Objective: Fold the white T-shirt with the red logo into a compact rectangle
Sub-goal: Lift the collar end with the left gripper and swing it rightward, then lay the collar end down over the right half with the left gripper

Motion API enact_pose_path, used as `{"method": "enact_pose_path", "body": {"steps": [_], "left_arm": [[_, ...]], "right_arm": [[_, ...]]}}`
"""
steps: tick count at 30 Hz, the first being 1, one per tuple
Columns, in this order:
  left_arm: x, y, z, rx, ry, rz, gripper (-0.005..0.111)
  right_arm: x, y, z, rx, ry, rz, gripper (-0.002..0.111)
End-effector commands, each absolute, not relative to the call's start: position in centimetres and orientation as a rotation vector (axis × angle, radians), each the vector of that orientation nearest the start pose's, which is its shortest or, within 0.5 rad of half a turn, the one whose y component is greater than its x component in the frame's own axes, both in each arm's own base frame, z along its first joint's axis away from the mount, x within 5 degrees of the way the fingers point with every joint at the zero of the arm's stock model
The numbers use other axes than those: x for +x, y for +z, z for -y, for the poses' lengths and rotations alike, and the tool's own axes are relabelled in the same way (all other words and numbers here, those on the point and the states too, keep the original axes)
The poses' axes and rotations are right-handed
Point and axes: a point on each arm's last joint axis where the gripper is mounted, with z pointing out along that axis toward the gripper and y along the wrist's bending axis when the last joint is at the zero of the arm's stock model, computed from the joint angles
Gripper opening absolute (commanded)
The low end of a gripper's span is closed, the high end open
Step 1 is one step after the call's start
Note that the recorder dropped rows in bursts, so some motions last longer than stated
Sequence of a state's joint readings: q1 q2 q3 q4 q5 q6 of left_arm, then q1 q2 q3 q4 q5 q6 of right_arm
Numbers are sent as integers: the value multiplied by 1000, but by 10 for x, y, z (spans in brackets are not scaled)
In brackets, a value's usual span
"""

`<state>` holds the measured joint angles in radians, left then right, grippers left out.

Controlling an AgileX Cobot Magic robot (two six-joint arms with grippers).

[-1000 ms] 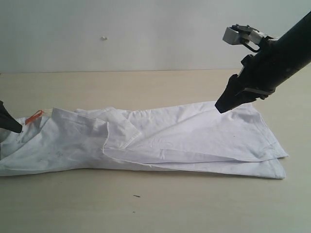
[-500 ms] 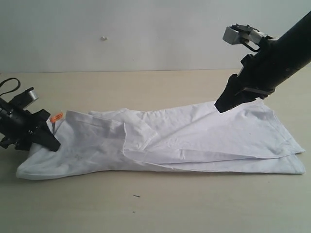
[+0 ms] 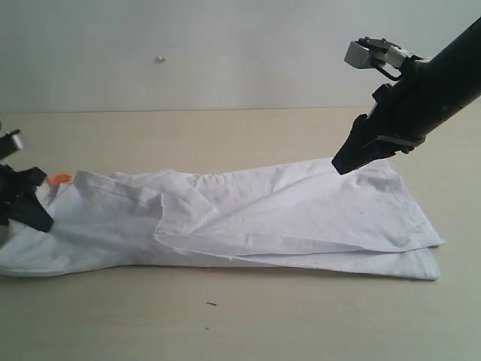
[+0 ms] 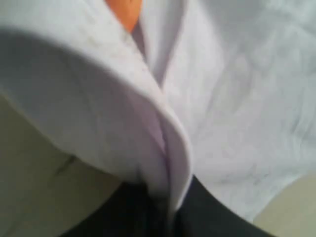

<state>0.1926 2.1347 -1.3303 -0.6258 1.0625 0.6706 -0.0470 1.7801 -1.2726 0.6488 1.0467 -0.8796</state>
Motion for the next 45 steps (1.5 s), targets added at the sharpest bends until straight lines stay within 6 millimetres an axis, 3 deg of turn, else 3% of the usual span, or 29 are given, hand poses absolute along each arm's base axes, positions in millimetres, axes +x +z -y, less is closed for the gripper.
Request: {"method": "enact_pose_path", "body": {"steps": [1,6,11,19,24,28,33,39,45], "left_arm": [[376,165,-51,63,-782,-2863,1],[368,215,-50,33,-819,-2717,1],[362,257,-28,48,-1008,-2573,1],[365,296,42,109,-1349,-2382,1],[364,307,101,218,-1370,-2353,1],[362,306,150,262,-1327,-2334,1],[359,286,200,282,-1274,-2345,1],[356,244,250,283,-1186,-2392,1],[350,202,290,379,-1210,-2488,2]], "right_arm": [[353,238,-31,-703,630,-2595,39],[354,238,-31,-678,634,-2596,39],[356,238,-31,-649,636,-2590,39],[356,239,-32,-637,652,-2583,39],[356,238,-32,-635,654,-2585,39],[356,239,-32,-631,657,-2585,39],[358,239,-32,-556,662,-2592,39],[359,239,-31,-536,650,-2587,39],[361,239,-31,-527,634,-2578,39]]}}
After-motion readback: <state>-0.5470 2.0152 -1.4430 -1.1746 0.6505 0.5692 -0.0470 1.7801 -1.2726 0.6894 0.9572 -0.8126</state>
